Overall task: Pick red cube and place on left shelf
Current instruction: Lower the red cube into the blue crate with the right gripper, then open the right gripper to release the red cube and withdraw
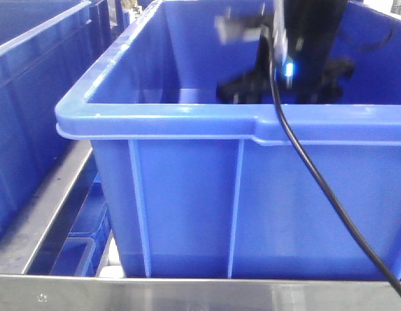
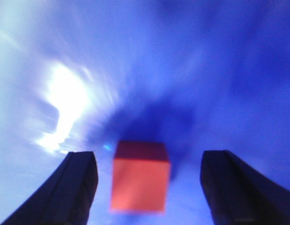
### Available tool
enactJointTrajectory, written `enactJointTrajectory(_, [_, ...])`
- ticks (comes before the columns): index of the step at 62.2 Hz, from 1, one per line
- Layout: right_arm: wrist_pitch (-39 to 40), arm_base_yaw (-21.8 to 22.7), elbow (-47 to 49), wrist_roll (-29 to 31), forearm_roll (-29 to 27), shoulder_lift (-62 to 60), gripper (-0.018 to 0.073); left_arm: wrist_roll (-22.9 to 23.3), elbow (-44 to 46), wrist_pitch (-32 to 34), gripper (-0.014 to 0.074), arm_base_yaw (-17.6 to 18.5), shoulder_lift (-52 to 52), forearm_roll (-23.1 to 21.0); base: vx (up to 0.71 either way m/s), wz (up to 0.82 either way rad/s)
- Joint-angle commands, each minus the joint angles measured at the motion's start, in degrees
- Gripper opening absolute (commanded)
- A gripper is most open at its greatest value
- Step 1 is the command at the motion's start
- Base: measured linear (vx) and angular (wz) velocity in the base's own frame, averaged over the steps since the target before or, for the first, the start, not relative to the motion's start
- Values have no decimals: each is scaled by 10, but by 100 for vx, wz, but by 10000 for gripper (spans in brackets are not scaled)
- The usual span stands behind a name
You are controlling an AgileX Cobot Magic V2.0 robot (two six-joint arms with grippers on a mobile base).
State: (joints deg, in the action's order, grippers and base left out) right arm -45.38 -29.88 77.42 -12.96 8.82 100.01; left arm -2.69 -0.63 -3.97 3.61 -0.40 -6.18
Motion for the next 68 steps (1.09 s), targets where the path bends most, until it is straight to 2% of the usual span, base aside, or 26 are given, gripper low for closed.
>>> enactJointTrajectory(1, [38, 2, 10, 5, 13, -73, 571, 4, -14, 44, 102, 0, -9, -3, 0, 0])
enactJointTrajectory(6, [63, 2, -18, 5, 22, -113, 524, 4, -14, 44, 102, 0, -9, -3, -3, 20])
enactJointTrajectory(9, [83, 2, -47, 5, 30, -135, 462, 4, -14, 44, 102, 0, -9, -3, 0, 1])
enactJointTrajectory(21, [185, 2, -184, 5, 40, -249, 127, 4, -14, 44, 102, 0, -9, -3, 0, 0])
enactJointTrajectory(25, [227, 2, -235, 5, 40, -290, 41, 4, -14, 44, 102, 0, -9, -3, 0, 0])
enactJointTrajectory(32, [278, 2, -316, 5, 44, -374, 57, 4, -14, 44, 102, 0, -9, -3, 0, 0])
enactJointTrajectory(44, [314, 2, -422, 5, 81, -517, 57, 4, -14, 44, 102, 0, -9, -3, 0, 0])
enactJointTrajectory(68, [274, 2, -521, 5, 91, -786, 57, 4, -14, 44, 102, 0, -9, -3, 0, 0])
